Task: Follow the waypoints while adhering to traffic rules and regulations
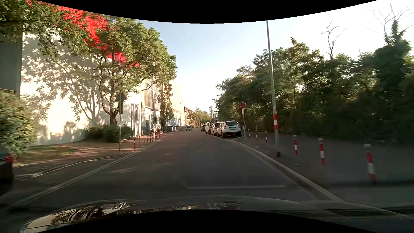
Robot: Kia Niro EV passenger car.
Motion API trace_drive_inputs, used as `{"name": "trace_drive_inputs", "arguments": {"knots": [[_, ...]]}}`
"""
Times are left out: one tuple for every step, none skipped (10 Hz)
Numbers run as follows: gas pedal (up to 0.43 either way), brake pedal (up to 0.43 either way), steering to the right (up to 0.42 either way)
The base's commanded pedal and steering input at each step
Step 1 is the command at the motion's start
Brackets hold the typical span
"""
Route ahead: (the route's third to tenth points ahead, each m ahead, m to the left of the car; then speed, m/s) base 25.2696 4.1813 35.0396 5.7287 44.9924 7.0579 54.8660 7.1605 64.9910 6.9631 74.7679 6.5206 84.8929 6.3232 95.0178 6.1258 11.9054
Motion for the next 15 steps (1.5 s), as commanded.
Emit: {"name": "trace_drive_inputs", "arguments": {"knots": [[0.079, 0.0, -0.032], [0.079, 0.0, -0.032], [0.087, 0.0, -0.032], [0.087, 0.0, -0.033], [0.087, 0.0, -0.033], [0.087, 0.0, -0.033], [0.087, 0.0, -0.033], [0.087, 0.0, -0.033], [0.087, 0.0, -0.033], [0.087, 0.0, -0.033], [0.087, 0.0, -0.033], [0.087, 0.0, -0.032], [0.087, 0.0, -0.032], [0.087, 0.0, -0.031], [0.098, 0.0, -0.028]]}}
